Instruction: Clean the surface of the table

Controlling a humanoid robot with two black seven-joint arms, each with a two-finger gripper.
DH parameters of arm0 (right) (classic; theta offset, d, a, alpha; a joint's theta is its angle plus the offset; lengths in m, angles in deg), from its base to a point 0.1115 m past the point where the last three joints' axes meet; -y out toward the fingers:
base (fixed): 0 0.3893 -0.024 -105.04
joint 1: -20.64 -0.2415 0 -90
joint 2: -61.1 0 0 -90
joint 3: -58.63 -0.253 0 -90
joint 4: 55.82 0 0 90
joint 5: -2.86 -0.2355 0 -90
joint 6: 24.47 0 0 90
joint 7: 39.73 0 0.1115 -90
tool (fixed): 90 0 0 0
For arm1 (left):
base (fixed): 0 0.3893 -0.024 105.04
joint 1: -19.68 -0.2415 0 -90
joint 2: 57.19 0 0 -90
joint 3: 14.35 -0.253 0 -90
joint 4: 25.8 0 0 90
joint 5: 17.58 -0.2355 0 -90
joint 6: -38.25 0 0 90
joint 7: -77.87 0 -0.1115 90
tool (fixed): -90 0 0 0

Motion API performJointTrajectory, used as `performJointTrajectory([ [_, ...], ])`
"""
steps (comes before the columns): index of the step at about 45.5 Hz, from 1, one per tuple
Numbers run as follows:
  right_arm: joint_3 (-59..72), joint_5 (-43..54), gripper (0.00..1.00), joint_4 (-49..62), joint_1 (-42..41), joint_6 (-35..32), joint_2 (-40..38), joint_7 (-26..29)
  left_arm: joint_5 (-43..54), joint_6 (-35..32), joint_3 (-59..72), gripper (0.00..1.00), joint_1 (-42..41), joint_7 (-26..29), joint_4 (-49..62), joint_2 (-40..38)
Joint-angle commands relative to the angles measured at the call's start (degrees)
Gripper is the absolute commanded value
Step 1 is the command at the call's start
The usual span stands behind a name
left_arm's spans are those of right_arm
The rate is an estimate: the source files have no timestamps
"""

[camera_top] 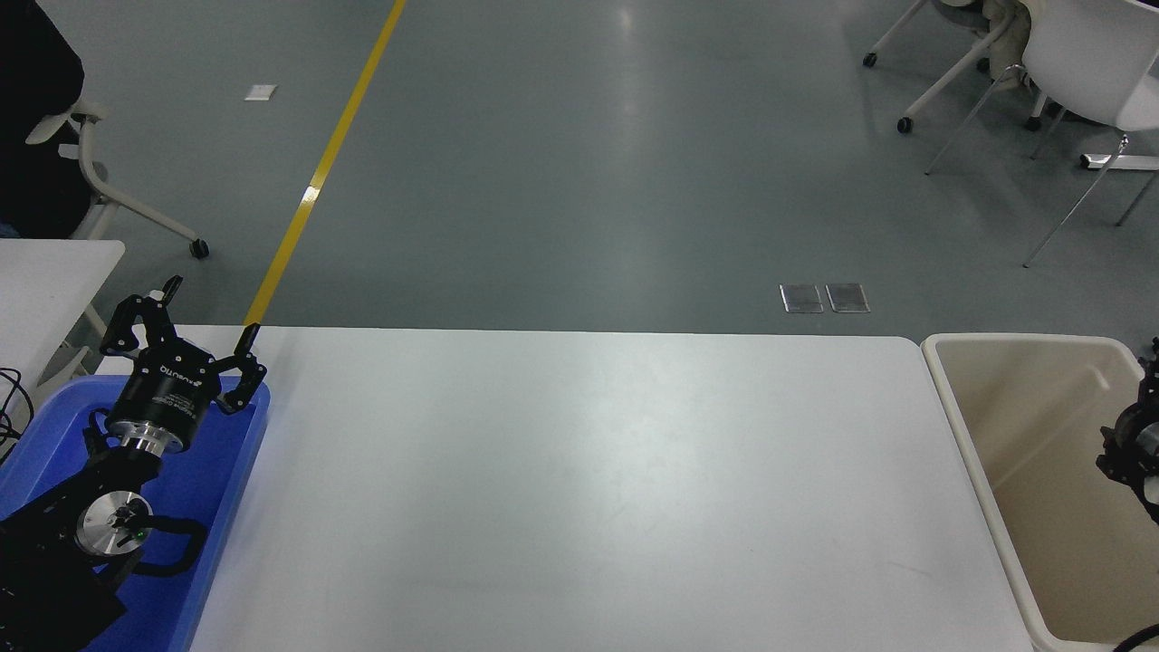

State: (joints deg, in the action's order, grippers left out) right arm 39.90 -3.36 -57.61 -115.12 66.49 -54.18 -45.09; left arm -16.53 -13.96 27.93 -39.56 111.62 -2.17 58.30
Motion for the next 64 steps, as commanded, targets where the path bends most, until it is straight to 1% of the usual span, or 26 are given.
performJointTrajectory([
  [1, 2.8, 0.0, 0.99, -0.4, -3.3, -1.2, -2.1, -0.8, 0.0, 0.0, 0.0, 1.0, 0.0, 0.0, -0.1, 0.0],
  [4, 2.9, 0.0, 0.99, -0.7, -4.3, -1.2, -2.1, -2.4, 0.0, 0.0, 0.0, 1.0, 0.0, 0.0, -0.1, 0.0],
  [12, 3.0, 0.0, 0.99, -2.3, -5.9, -1.2, -1.8, -10.4, 0.0, 0.0, 0.0, 1.0, 0.0, 0.0, 0.0, 0.0],
  [15, 2.5, 0.0, 0.99, -3.7, -6.5, -1.2, -1.7, -12.4, 0.0, 0.0, 0.0, 1.0, 0.0, 0.0, 0.0, 0.0],
  [24, 0.4, 0.0, 0.99, -7.4, -9.4, -1.2, 0.1, -13.2, 0.0, 0.0, 0.0, 1.0, 0.0, 0.0, 0.0, 0.0],
  [40, -0.3, 0.0, 0.99, -7.5, -11.7, -1.3, 5.6, -13.4, 0.0, 0.0, 0.0, 1.0, 0.0, 0.0, 0.0, 0.0],
  [53, 3.7, 0.0, 0.99, -7.5, -11.5, -1.2, 10.1, -19.9, 0.0, 0.0, 0.0, 1.0, 0.0, 0.0, 0.0, 0.0],
  [64, 5.8, 0.0, 0.99, -7.3, -10.8, -1.0, 13.8, -23.5, 0.0, 0.0, 0.0, 1.0, 0.0, 0.0, -0.1, 0.0],
])
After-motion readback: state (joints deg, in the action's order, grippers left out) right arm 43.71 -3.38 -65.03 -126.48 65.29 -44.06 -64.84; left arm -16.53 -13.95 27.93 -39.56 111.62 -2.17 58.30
